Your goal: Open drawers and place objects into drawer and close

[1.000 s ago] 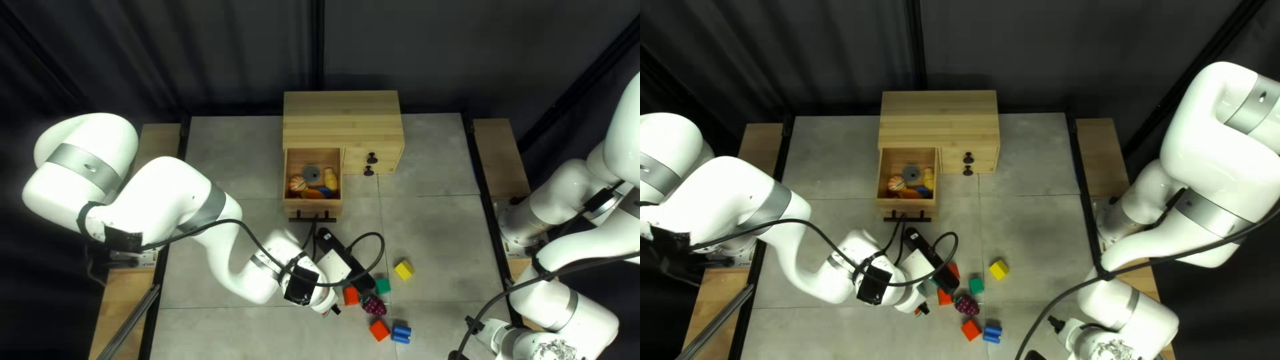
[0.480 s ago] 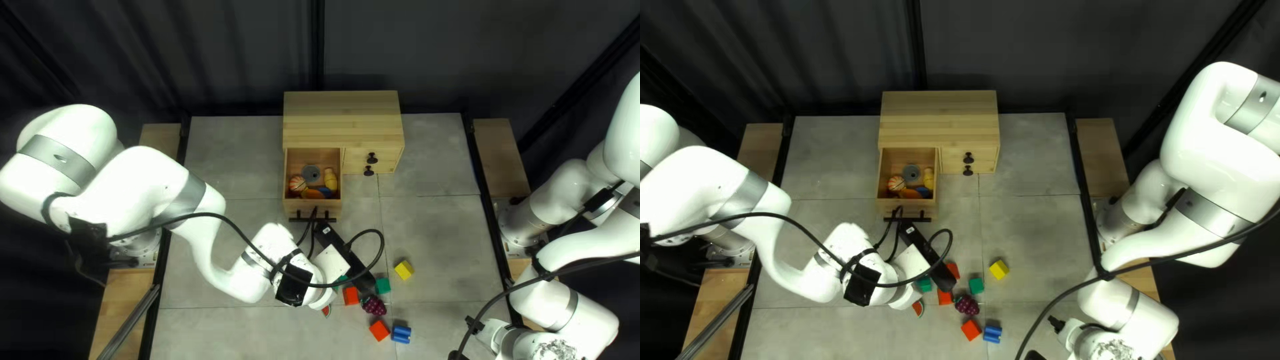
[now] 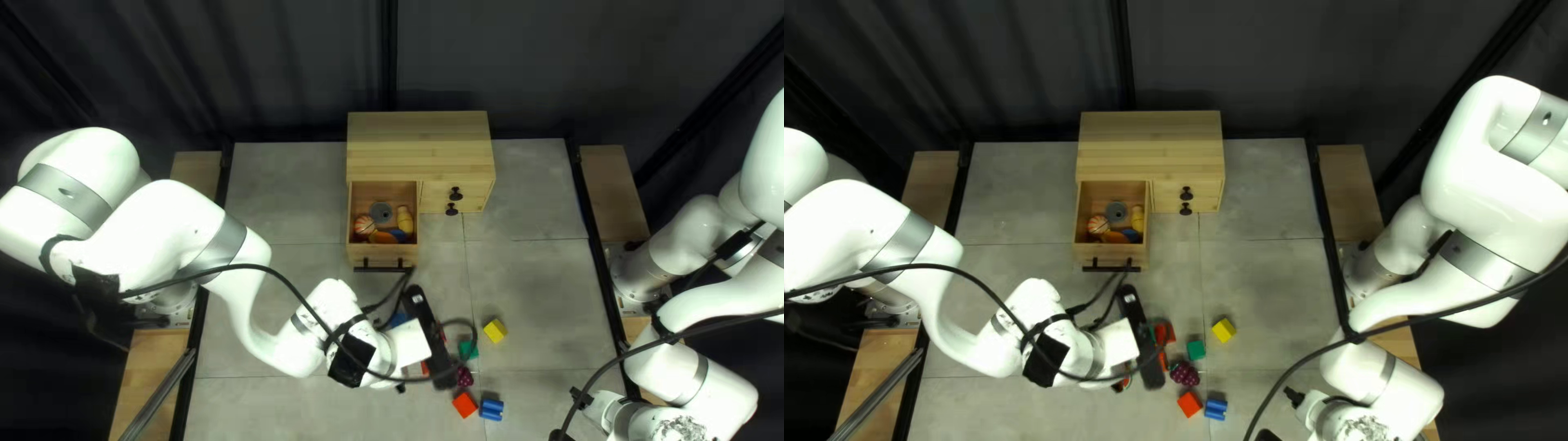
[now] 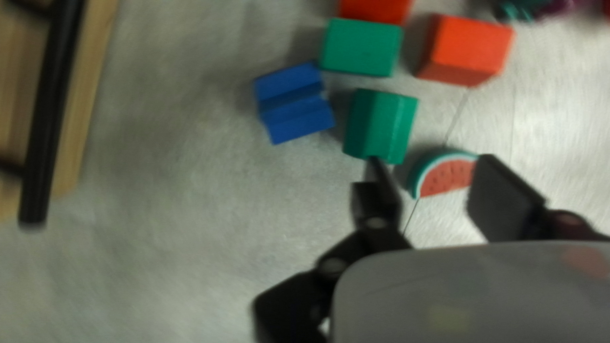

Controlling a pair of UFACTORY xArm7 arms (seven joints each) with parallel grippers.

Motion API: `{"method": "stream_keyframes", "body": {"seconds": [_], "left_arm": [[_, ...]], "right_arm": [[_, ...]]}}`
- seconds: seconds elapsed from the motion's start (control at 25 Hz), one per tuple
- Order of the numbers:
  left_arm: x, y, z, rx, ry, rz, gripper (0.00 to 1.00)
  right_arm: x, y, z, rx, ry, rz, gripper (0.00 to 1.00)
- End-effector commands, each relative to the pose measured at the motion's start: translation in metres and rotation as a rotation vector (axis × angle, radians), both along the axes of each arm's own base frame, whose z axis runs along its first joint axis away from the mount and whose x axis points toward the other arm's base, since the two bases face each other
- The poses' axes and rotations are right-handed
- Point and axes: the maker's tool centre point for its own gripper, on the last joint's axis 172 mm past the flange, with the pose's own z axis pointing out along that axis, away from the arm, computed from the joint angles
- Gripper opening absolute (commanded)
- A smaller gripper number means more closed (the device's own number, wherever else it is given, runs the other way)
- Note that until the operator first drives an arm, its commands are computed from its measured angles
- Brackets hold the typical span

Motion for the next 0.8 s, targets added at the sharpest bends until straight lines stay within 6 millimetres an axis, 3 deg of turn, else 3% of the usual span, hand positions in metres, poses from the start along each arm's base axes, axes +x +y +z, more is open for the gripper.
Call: {"method": "stream_keyframes", "body": {"seconds": [0.04,0.28,0.6,0.8], "left_arm": [[-0.006,0.022,-0.005,0.031,0.085,-0.189,1.00],[0.003,0.041,-0.008,0.082,0.195,-0.366,1.00],[0.007,0.040,-0.015,0.148,0.270,-0.618,1.00],[0.006,0.041,-0.020,0.157,0.270,-0.683,1.00]], "right_arm": [[0.000,0.000,0.000,0.000,0.000,0.000,1.00],[0.000,0.000,0.000,0.000,0.000,0.000,1.00],[0.000,0.000,0.000,0.000,0.000,0.000,1.00],[0.000,0.000,0.000,0.000,0.000,0.000,1.00]]}}
